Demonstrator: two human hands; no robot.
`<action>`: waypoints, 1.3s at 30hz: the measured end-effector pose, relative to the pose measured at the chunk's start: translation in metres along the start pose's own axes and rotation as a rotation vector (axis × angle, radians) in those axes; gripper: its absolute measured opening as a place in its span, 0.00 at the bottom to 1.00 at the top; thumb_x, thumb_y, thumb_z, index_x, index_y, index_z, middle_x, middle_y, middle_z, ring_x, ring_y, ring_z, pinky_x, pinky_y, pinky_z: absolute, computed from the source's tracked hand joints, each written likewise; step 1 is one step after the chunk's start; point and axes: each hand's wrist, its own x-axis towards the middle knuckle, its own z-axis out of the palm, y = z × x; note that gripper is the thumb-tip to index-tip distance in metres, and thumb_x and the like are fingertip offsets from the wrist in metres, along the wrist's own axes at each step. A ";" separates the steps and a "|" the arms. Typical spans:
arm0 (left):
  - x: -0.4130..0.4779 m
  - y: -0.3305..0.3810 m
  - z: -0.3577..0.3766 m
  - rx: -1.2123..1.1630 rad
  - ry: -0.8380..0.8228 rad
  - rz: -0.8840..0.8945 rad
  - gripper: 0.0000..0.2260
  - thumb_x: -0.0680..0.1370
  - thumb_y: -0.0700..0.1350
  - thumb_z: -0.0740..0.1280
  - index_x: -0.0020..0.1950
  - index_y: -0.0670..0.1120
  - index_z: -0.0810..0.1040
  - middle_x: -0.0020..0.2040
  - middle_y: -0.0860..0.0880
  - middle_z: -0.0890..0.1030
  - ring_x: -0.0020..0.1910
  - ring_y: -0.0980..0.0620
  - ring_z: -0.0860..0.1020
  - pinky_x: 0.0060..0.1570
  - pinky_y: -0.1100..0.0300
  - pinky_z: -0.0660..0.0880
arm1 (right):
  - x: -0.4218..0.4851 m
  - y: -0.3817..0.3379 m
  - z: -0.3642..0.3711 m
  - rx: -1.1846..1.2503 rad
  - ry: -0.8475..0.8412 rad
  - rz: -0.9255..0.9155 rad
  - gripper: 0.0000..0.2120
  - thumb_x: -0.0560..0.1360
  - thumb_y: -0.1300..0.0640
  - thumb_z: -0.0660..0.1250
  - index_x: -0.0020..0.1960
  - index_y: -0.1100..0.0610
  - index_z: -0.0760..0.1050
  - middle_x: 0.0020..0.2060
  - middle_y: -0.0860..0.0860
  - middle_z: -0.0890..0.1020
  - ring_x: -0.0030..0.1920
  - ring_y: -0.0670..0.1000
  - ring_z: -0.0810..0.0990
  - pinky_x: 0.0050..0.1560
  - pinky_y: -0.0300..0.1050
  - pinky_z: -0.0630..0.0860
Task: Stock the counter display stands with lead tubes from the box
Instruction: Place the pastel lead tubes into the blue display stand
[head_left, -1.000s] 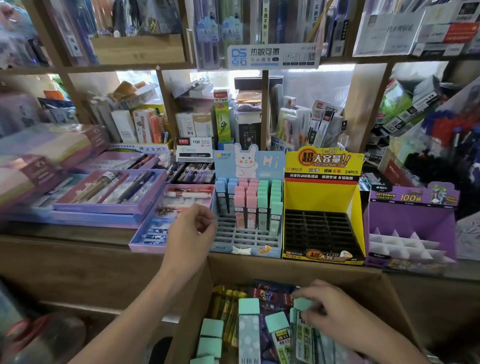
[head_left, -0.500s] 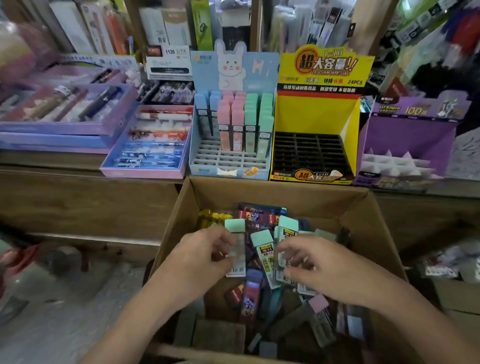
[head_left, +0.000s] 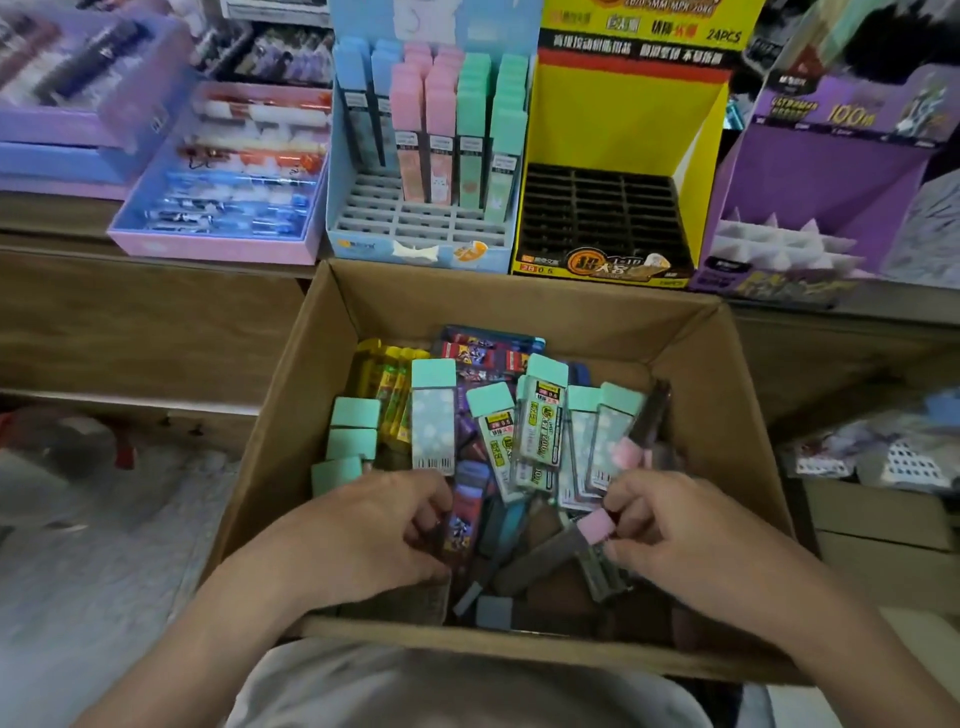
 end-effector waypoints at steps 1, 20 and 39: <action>0.000 0.002 0.001 0.022 0.003 0.005 0.20 0.74 0.54 0.76 0.62 0.64 0.74 0.52 0.64 0.78 0.52 0.64 0.77 0.51 0.65 0.76 | -0.001 0.001 0.002 -0.002 0.007 0.011 0.08 0.77 0.49 0.74 0.54 0.44 0.76 0.42 0.43 0.84 0.46 0.41 0.81 0.52 0.48 0.81; 0.049 0.052 0.024 0.291 0.016 0.075 0.22 0.68 0.66 0.75 0.56 0.57 0.78 0.44 0.58 0.78 0.45 0.57 0.76 0.35 0.60 0.70 | 0.041 0.007 -0.023 -0.015 0.261 0.060 0.18 0.83 0.54 0.63 0.73 0.52 0.70 0.50 0.45 0.76 0.42 0.43 0.76 0.34 0.35 0.69; 0.052 0.052 0.050 0.464 0.197 0.190 0.17 0.76 0.65 0.63 0.38 0.53 0.67 0.35 0.56 0.71 0.36 0.54 0.72 0.34 0.58 0.66 | 0.039 -0.006 -0.021 -0.028 0.365 0.033 0.12 0.81 0.57 0.66 0.57 0.47 0.64 0.48 0.47 0.79 0.41 0.47 0.82 0.39 0.49 0.84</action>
